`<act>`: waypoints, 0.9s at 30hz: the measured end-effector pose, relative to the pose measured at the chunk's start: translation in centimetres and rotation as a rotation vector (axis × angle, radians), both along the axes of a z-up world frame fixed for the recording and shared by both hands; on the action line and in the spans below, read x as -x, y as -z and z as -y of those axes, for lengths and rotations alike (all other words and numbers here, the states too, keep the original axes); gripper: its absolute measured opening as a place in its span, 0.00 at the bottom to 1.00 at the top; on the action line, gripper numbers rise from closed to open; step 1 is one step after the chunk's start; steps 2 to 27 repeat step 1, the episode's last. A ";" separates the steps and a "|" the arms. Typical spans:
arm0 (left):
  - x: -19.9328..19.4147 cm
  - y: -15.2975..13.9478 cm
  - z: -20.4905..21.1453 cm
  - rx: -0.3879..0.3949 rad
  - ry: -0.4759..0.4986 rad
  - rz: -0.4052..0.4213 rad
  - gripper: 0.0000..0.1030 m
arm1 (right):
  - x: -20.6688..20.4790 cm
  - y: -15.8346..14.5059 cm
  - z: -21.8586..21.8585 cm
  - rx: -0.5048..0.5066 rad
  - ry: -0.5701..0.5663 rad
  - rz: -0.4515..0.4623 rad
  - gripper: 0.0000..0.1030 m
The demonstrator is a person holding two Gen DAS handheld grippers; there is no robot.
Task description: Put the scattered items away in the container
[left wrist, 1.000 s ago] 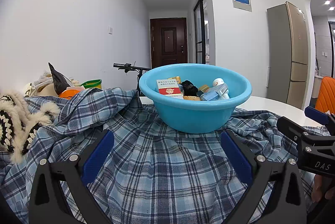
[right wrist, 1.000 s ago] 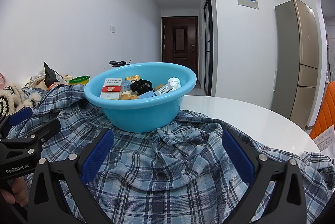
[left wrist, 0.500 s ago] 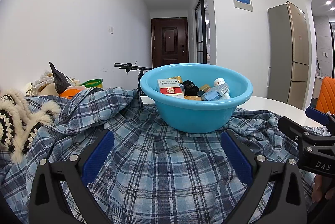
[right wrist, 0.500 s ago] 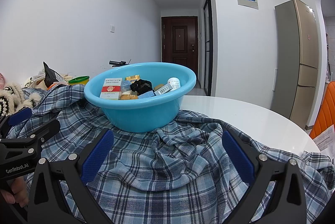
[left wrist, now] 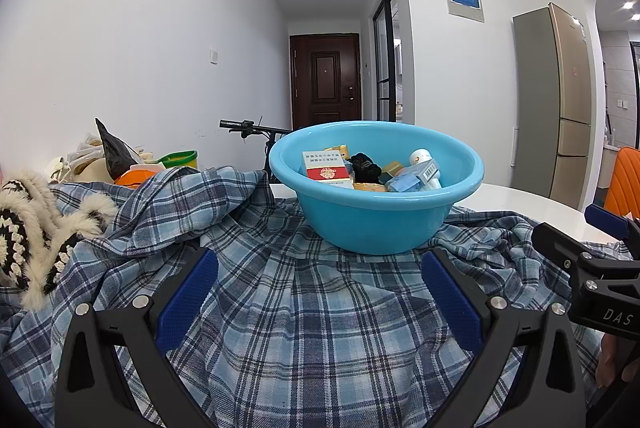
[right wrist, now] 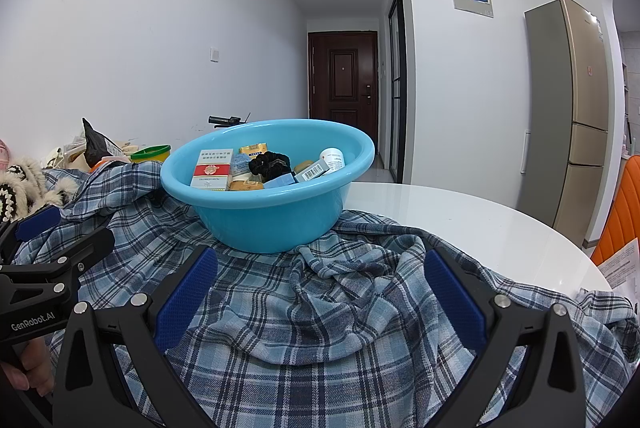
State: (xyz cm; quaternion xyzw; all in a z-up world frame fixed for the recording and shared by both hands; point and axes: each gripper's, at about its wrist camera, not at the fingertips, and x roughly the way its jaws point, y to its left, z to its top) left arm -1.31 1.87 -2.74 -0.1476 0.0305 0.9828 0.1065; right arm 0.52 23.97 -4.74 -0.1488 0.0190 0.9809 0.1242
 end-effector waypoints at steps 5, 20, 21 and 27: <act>0.0 0.0 0.0 0.000 0.000 0.000 1.00 | 0.0 0.0 0.0 0.000 0.000 0.000 1.00; 0.0 0.0 0.0 0.000 0.000 0.000 1.00 | 0.0 0.0 0.0 0.000 0.000 0.000 1.00; 0.0 0.0 0.0 0.000 0.000 0.000 1.00 | 0.0 0.0 0.0 0.000 0.000 0.000 1.00; 0.0 0.0 0.0 0.000 0.000 0.000 1.00 | 0.0 0.0 0.0 0.000 0.000 0.000 1.00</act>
